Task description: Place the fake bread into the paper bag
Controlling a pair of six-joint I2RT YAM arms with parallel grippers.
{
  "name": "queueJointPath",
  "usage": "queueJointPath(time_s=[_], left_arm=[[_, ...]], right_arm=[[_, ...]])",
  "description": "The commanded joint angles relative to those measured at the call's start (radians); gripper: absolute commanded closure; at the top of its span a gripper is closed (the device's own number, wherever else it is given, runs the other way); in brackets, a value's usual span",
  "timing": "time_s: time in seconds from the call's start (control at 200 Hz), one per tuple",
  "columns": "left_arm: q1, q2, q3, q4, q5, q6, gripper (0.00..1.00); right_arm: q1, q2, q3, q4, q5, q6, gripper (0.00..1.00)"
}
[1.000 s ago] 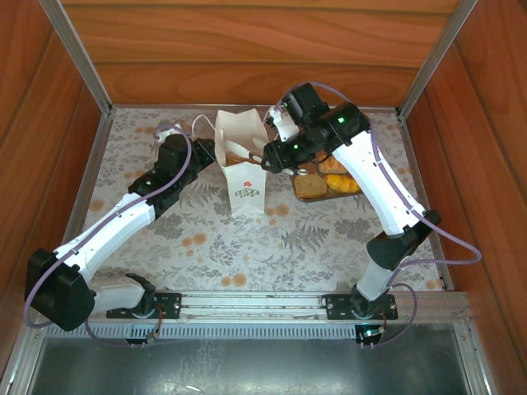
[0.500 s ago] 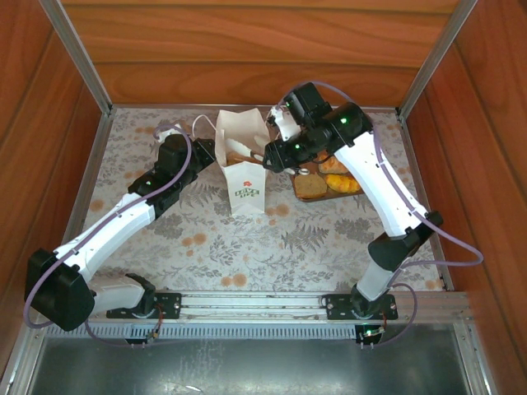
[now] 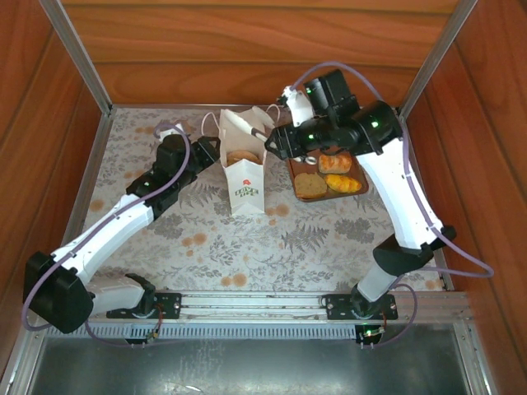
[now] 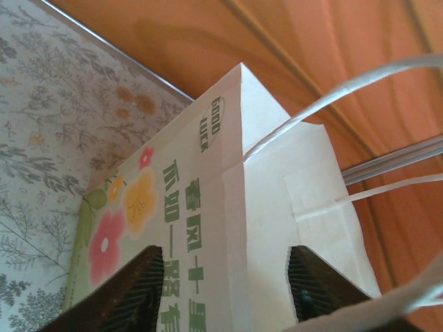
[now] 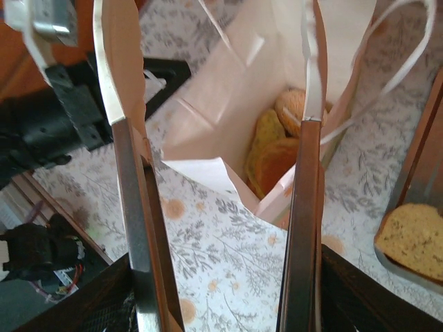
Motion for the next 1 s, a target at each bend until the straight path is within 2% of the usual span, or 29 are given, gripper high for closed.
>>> queueJointPath(time_s=[0.0, 0.3, 0.575, 0.7, 0.995], left_arm=[[-0.001, -0.043, 0.019, 0.006, 0.015, 0.025, 0.41], [-0.001, -0.162, -0.039, -0.008, -0.02, 0.1, 0.21], [-0.001, -0.297, -0.121, -0.088, -0.093, 0.134, 0.11], [-0.001, -0.357, -0.172, -0.102, -0.118, 0.129, 0.1], [-0.001, -0.428, -0.236, -0.145, -0.135, 0.12, 0.1]], right_arm=[[0.005, -0.055, 0.048, 0.003, 0.011, 0.0, 0.38], [-0.018, -0.192, 0.005, -0.011, 0.197, 0.037, 0.38], [-0.071, -0.352, -0.18, -0.019, 0.303, 0.09, 0.38], [-0.114, -0.422, -0.296, -0.021, 0.309, 0.115, 0.37], [-0.335, -0.475, -0.505, -0.008, 0.24, 0.083, 0.38]])
